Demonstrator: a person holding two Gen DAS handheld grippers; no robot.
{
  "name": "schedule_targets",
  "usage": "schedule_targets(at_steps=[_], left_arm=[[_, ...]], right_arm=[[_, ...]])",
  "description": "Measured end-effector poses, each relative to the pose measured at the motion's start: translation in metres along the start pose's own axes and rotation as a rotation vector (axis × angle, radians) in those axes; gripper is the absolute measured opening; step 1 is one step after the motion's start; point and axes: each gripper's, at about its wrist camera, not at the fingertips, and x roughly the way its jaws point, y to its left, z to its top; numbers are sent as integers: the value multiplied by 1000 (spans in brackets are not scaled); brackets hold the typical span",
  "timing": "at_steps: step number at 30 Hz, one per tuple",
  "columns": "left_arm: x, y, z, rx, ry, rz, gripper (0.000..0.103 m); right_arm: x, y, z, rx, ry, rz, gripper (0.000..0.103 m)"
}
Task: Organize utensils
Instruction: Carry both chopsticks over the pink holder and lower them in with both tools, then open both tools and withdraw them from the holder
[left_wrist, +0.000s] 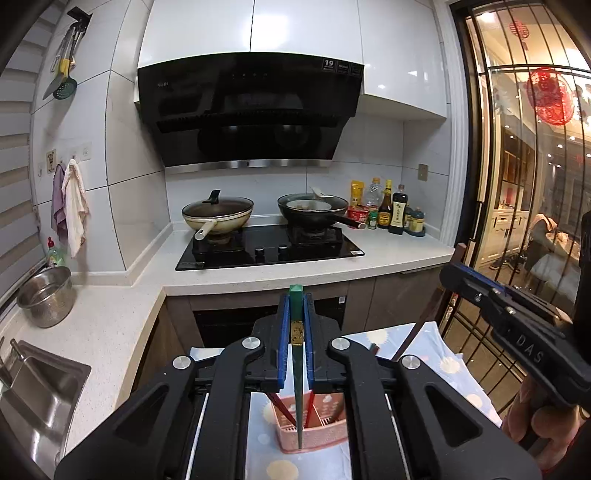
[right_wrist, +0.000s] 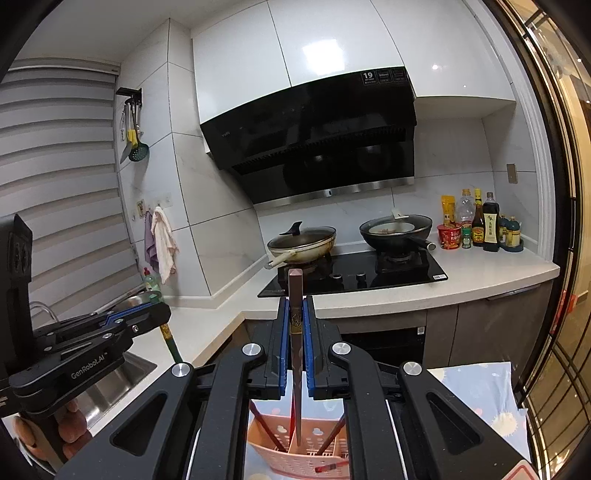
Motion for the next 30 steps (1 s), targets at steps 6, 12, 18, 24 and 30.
schedule_targets(at_steps=[6,12,18,24,30], left_arm=[[24,10,1,-16,16,1,7],[38,12,-3,-16,27,-6,7],[35,12,0,-16,21,-19,7],[28,12,7,-9,-1,-17,7],[39,10,-1,-17,21,-27,7]], right_arm=[[43,-1,-15,-14,61,-7,7],[68,-7,-39,-8,121,-14,7],[79,-11,-53,-11,152,-22,7],[81,-14,-59,2,158,-23,7],[87,-15,-71,-5,192,-22,7]])
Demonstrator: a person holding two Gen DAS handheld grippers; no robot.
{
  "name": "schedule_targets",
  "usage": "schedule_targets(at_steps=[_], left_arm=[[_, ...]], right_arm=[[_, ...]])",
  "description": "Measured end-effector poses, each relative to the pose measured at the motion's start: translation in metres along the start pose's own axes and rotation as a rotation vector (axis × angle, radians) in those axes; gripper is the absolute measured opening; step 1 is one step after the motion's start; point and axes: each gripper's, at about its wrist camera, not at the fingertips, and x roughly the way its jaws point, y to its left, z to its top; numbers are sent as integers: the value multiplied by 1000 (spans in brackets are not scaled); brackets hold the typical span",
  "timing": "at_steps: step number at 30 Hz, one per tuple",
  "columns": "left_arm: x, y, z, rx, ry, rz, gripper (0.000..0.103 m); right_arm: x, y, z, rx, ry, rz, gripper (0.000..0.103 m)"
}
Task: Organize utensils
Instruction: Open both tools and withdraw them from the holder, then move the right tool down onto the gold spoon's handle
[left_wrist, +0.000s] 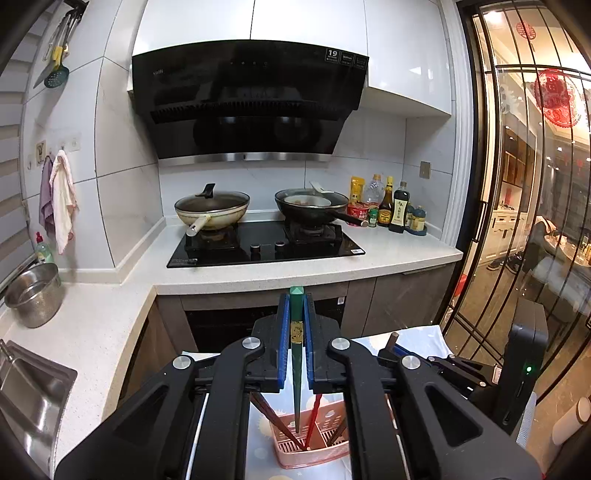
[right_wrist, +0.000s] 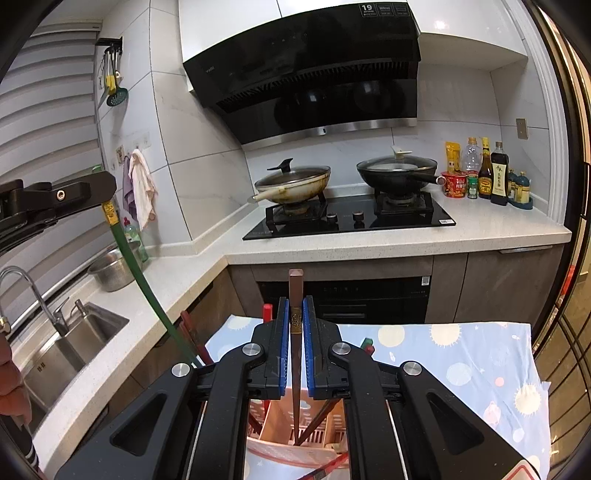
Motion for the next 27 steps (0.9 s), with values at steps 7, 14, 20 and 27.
schedule_targets(at_steps=[7,14,20,27], left_arm=[[22,-3,-34,-7,75,24,8],[15,2,-89,-48,115,123,91],[-20,1,-144,-60,155,135,96],[-37,-13,-231,-45,295,157,96]], right_arm=[[6,-2,-22,1,46,-11,15],[-45,-2,-43,-9,-24,-53,50],[-98,3,-88,-60,-18,-84,58],[-131,2,-188,-42,158,-128,56]])
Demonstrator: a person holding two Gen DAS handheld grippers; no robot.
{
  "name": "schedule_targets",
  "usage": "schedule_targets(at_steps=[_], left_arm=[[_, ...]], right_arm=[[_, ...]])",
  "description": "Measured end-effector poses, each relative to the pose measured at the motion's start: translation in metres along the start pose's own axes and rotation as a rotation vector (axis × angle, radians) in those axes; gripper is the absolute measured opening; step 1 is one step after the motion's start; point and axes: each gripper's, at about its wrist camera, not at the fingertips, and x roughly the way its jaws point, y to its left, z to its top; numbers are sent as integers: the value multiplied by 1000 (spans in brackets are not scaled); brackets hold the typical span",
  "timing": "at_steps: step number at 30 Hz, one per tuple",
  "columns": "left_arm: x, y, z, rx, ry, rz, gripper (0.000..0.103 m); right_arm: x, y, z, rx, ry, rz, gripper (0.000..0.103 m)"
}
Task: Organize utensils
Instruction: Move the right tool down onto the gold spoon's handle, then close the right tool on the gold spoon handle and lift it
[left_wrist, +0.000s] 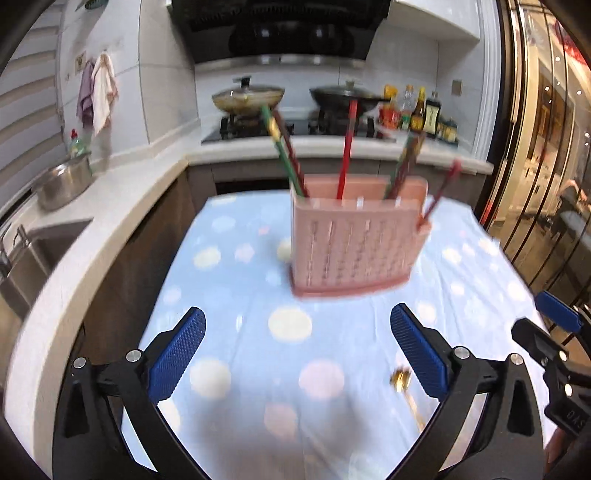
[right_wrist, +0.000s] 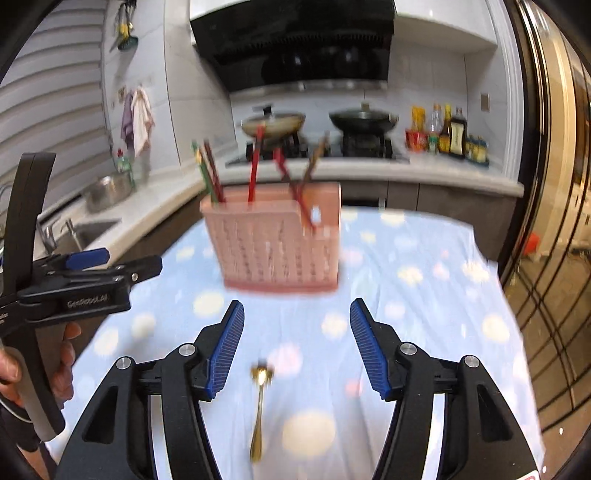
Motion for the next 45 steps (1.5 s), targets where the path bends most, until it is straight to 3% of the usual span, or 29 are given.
schedule_targets(at_steps=[3,8,11,24,37,39,41,43,45], left_arm=[[6,-10,-37,44,40,44,96],[13,-15,-82,65,122,20,96],[10,-17,-99,65,137,8,96],[13,-12,-120,44,167,-35,95],[17,-8,-126,-4,207,-71,95],[16,-7,-127,-9,207,-87,85],[20,-6,-128,-16,238,-128,54],[23,-5,-130,-27,252,-145,49],[21,-6,-130,-16,250,-155,36]], right_arm=[[1,1,-36,17,79,5,43],[12,11,-79,19,179,24,24],[21,18,-93,29,214,47,19],[48,25,-112,67,281,60,13],[34,19,-112,87,251,44,10],[30,17,-111,95,243,45,10],[25,14,-111,100,236,46,10],[21,12,-110,104,229,47,10],[17,10,-109,108,223,49,10]])
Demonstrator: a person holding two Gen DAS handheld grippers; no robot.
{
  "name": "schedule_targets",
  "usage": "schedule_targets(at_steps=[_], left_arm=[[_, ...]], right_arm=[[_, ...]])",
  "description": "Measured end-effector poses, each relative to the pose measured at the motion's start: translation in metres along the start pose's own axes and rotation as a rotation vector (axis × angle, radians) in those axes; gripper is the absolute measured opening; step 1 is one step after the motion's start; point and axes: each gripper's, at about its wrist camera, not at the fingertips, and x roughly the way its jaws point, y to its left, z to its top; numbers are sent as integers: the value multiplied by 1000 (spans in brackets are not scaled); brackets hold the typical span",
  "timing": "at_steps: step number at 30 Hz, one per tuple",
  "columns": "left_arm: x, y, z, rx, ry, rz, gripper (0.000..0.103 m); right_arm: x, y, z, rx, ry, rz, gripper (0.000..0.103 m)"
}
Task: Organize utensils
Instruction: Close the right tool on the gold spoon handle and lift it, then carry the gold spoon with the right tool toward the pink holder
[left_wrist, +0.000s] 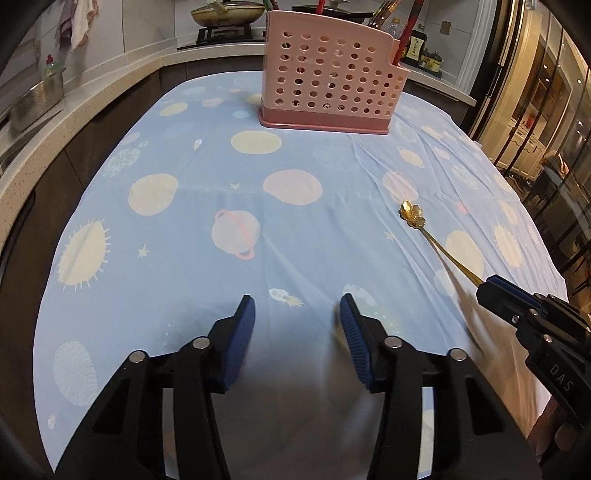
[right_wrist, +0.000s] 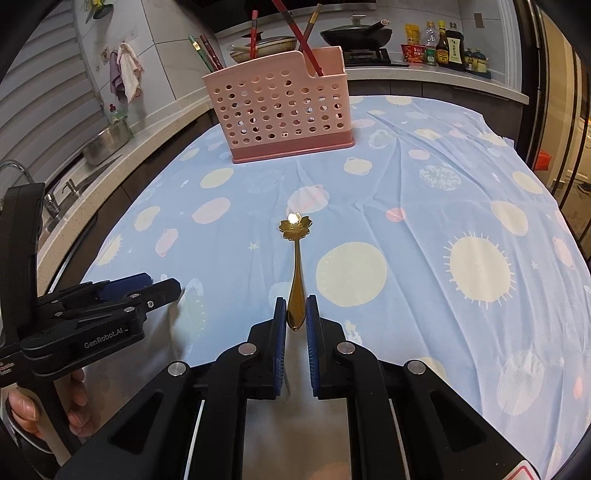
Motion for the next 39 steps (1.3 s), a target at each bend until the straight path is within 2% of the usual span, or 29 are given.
schedule_targets(at_steps=[1,3,5,15,19,28,39], left_arm=[[0,0,0,1,4,-9,28],[-1,0,0,-4,10,-30,25],[-3,-1,0,0,10,-36,17],[-26,-11,0,32,-24,-59,12],[-33,-17,5,45,-40,-64,12],[-48,-28,13,76,-79,-76,5],[-54,-35,18,95,-93,-73,5]], right_arm=[[-2,-1,0,2,-3,2,10],[-6,-2,2,6,-12,6,10],[-11,-3,4,9,-24,9,10],[-32,0,12,6,-74,34,9],[-40,1,17,2,-92,45,2],[-45,-5,25,15,-113,49,2],[-63,-4,39,5,-167,59,1]])
